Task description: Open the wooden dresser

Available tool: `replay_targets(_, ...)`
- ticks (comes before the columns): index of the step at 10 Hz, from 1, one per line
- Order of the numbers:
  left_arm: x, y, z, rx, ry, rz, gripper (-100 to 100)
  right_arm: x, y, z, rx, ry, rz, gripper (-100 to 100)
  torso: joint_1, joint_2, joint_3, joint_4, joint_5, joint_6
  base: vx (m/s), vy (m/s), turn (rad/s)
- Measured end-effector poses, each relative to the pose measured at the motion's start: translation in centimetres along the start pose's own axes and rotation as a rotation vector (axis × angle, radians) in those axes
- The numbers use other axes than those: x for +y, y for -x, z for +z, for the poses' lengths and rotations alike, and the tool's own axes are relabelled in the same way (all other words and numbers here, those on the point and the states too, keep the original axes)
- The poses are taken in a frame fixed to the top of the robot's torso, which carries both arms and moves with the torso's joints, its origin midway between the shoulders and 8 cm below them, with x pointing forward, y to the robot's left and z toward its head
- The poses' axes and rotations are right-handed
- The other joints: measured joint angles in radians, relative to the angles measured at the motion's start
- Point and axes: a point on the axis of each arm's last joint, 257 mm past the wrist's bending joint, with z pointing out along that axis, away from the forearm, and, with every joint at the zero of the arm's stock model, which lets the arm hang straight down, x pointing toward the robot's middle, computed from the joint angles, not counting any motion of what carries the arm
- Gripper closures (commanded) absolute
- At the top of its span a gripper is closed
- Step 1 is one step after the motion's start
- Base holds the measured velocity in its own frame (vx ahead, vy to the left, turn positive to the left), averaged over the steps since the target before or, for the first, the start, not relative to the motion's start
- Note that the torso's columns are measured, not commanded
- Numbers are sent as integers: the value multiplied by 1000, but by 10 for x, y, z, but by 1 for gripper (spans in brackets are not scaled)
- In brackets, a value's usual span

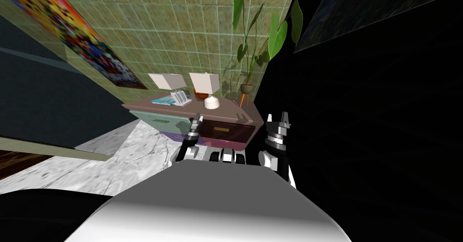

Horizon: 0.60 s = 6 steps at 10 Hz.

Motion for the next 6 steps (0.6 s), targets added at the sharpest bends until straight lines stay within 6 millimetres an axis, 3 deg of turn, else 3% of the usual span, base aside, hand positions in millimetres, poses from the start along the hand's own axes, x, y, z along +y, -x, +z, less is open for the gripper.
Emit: replay_targets(6,53,-19,-16,15,110,-14,-100,0,0,0,0,0,0,0,0,0,0,0,0,0,-19,-8,-26)
